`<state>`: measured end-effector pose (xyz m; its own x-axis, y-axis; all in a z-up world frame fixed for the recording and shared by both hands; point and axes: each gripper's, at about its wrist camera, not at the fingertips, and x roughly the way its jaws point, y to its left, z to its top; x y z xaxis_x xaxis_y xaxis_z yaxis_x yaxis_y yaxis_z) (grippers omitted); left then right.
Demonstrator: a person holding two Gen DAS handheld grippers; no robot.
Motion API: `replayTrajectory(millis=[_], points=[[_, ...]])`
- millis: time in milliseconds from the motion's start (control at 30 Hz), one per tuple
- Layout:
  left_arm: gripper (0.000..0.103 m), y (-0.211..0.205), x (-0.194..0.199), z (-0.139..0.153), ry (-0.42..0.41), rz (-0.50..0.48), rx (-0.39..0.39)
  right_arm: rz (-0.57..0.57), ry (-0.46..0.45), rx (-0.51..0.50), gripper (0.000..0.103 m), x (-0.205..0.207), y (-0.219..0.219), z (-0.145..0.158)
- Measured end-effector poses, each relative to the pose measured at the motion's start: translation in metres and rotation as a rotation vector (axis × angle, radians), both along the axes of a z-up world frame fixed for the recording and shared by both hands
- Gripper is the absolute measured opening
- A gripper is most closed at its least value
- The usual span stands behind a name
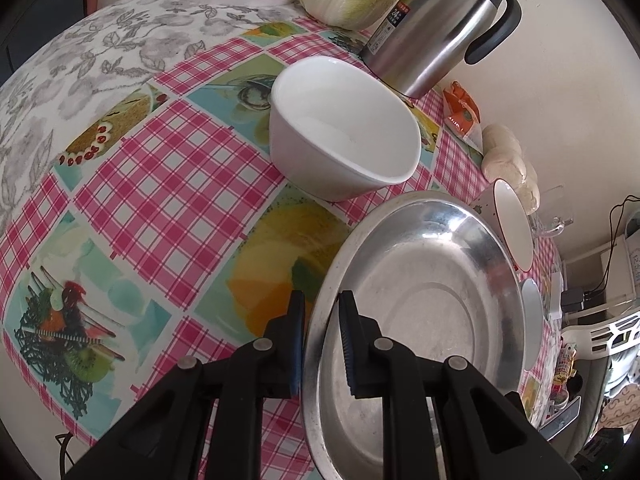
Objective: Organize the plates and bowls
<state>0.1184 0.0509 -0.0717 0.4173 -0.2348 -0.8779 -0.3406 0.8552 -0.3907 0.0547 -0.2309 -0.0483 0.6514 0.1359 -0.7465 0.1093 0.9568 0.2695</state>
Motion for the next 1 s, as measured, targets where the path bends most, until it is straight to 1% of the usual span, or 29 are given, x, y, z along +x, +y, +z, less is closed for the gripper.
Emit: replayTrajectory(millis=[267,300,367,400,433,467,567,633,667,700,733,767,800,833,867,933,967,1000], points=[[0.018,-0.002,0.005,0.000,0.013,0.004,0.003,0.004,0.011,0.026,0.016,0.001,-0.002,-0.001],[0.020,-0.002,0.005,0.000,0.016,0.004,0.010,0.005,0.012,0.027,0.016,0.001,-0.002,-0.001],[0.029,-0.002,0.005,0.004,0.020,0.014,0.041,0.002,0.020,0.025,0.017,0.001,-0.003,-0.001],[0.040,-0.001,0.004,0.007,0.016,0.024,0.062,-0.001,0.023,0.025,0.027,0.001,-0.003,-0.001],[0.047,0.000,0.003,0.010,0.010,0.032,0.080,-0.008,0.021,0.025,0.031,0.000,-0.004,0.000],[0.050,0.001,0.002,0.013,0.002,0.037,0.089,-0.017,0.015,0.023,0.039,-0.001,-0.005,0.001],[0.061,0.002,0.001,0.018,-0.007,0.036,0.100,-0.029,0.003,0.027,0.042,-0.002,-0.007,0.004],[0.075,-0.001,0.003,0.021,0.005,0.027,0.142,-0.033,-0.006,0.026,0.052,-0.003,-0.008,0.005],[0.076,-0.003,0.003,0.022,0.009,0.021,0.167,-0.036,-0.010,0.024,0.064,-0.003,-0.008,0.006],[0.077,-0.004,0.003,0.023,0.007,0.015,0.182,-0.039,-0.016,0.024,0.071,-0.004,-0.008,0.006],[0.078,-0.006,0.004,0.023,0.006,0.005,0.190,-0.042,-0.020,0.024,0.074,-0.004,-0.009,0.007],[0.079,-0.007,0.004,0.023,0.007,-0.006,0.197,-0.043,-0.021,0.027,0.078,-0.003,-0.010,0.007],[0.084,-0.009,0.005,0.023,0.006,-0.017,0.207,-0.045,-0.021,0.031,0.083,-0.003,-0.011,0.007],[0.089,-0.011,0.006,0.024,0.003,-0.028,0.223,-0.048,-0.019,0.036,0.085,-0.003,-0.012,0.006],[0.091,-0.014,0.005,0.025,-0.004,-0.040,0.247,-0.050,-0.016,0.041,0.089,-0.002,-0.013,0.005],[0.093,-0.019,0.005,0.027,-0.017,-0.060,0.290,-0.050,-0.013,0.052,0.093,-0.002,-0.014,0.004],[0.094,-0.021,0.004,0.028,-0.024,-0.068,0.310,-0.050,-0.014,0.057,0.098,-0.002,-0.015,0.004],[0.097,-0.023,0.004,0.029,-0.032,-0.072,0.323,-0.051,-0.017,0.060,0.103,-0.002,-0.016,0.004]])
